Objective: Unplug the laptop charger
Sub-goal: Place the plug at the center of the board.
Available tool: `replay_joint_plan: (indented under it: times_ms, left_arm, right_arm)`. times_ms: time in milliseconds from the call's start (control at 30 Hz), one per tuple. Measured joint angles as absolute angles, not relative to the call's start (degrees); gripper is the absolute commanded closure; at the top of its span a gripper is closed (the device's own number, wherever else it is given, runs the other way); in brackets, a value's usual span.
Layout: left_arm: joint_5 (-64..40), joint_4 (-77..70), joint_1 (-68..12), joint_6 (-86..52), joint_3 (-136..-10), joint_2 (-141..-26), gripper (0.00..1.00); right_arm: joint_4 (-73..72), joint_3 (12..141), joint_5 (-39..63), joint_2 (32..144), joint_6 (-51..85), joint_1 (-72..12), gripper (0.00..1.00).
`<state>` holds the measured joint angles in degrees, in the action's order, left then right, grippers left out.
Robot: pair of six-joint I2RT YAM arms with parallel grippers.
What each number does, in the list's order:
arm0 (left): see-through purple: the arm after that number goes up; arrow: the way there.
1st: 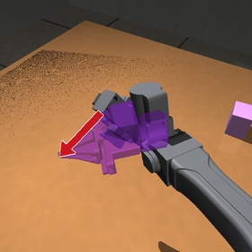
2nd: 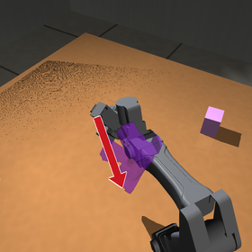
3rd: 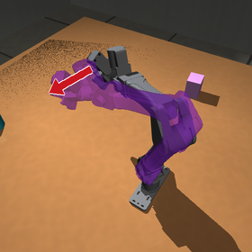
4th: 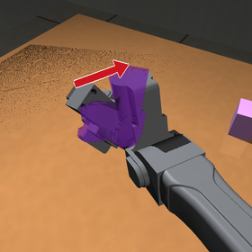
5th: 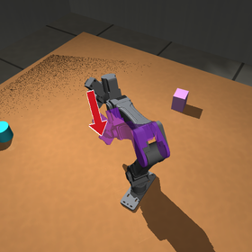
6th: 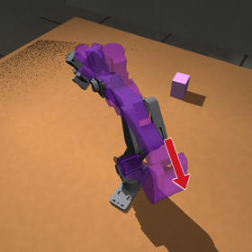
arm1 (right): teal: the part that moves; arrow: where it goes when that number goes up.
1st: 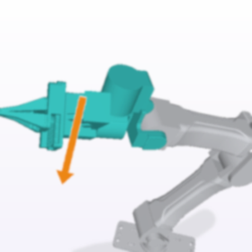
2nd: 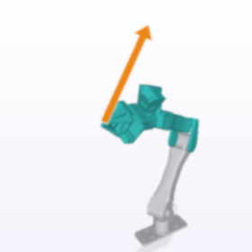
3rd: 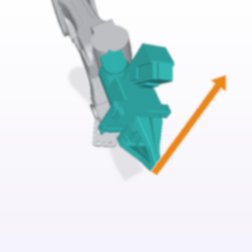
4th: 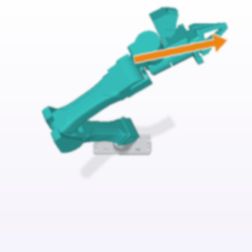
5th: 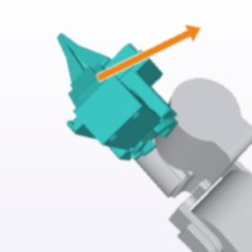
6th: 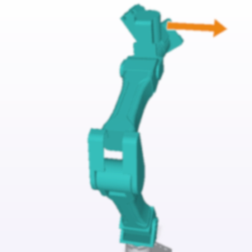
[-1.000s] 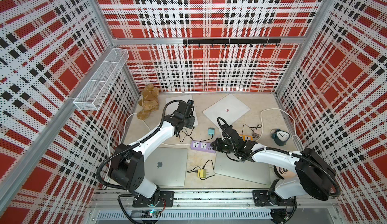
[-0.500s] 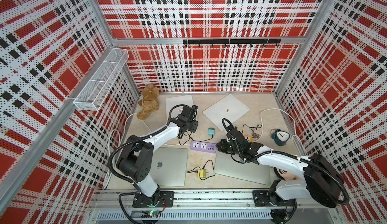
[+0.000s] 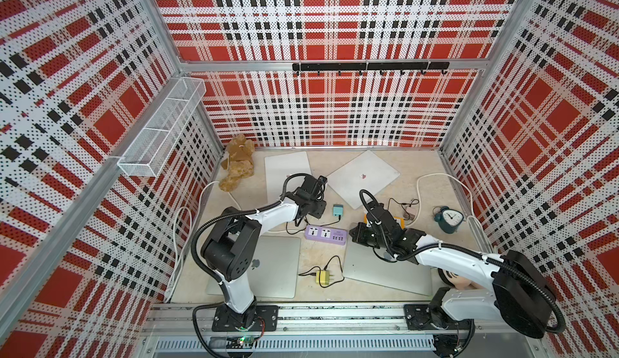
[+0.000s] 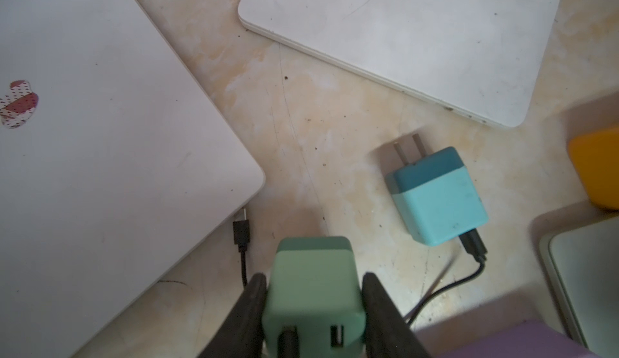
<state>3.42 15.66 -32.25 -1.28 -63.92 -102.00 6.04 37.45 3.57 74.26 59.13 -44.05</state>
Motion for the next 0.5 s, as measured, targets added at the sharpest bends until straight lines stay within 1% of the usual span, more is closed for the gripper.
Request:
replay_joint_plan:
  times_ms: [500]
  left_arm:
    - [3.4, 13.2, -33.1, -2.4, -63.9, -103.7, 0.73]
  right_arm:
    - [6.6, 37.2, 3.6, 73.9, 58.6, -43.7, 1.0]
